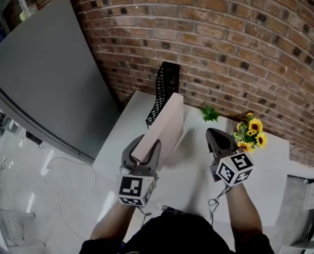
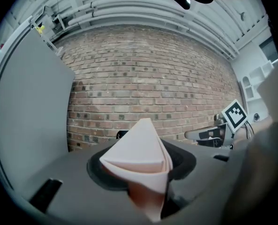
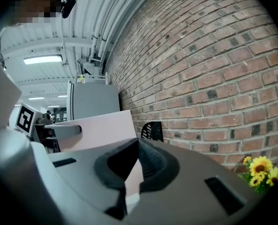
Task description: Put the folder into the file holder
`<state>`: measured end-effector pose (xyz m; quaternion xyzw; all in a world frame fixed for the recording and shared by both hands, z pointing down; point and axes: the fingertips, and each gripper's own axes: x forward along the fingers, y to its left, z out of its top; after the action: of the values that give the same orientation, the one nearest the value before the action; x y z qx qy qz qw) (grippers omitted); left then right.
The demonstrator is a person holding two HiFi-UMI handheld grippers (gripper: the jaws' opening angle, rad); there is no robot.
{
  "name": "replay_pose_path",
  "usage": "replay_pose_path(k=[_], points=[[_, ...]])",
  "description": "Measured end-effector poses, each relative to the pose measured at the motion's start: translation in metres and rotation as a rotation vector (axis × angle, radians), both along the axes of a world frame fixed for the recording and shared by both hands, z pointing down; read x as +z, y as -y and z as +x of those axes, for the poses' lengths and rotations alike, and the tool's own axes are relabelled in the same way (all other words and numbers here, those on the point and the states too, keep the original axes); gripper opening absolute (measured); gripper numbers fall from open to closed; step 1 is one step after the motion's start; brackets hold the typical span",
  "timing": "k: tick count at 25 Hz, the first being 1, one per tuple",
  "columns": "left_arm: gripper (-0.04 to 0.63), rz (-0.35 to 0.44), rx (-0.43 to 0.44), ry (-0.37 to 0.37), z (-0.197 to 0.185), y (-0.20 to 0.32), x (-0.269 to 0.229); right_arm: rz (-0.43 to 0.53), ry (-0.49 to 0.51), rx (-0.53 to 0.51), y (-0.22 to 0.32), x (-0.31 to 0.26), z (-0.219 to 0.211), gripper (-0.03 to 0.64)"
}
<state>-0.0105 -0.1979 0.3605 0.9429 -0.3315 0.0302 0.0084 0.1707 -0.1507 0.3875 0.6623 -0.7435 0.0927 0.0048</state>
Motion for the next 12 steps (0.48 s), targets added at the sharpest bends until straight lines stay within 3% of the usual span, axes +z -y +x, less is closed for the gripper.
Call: replay_pose_path(k=[8,12], points=[[0.175,0.048,-0.16,0.013,-0.018,-0.015,-0.024,0.022,-0.078,-0.074,-0.018,-0.014,-0.016,0.003],[0.175,0.084,-0.2,-0.002,-0.02,-0.03,-0.04,0.034,-0.079,-0.114,-0.032,-0.019,-0.02,0.003]])
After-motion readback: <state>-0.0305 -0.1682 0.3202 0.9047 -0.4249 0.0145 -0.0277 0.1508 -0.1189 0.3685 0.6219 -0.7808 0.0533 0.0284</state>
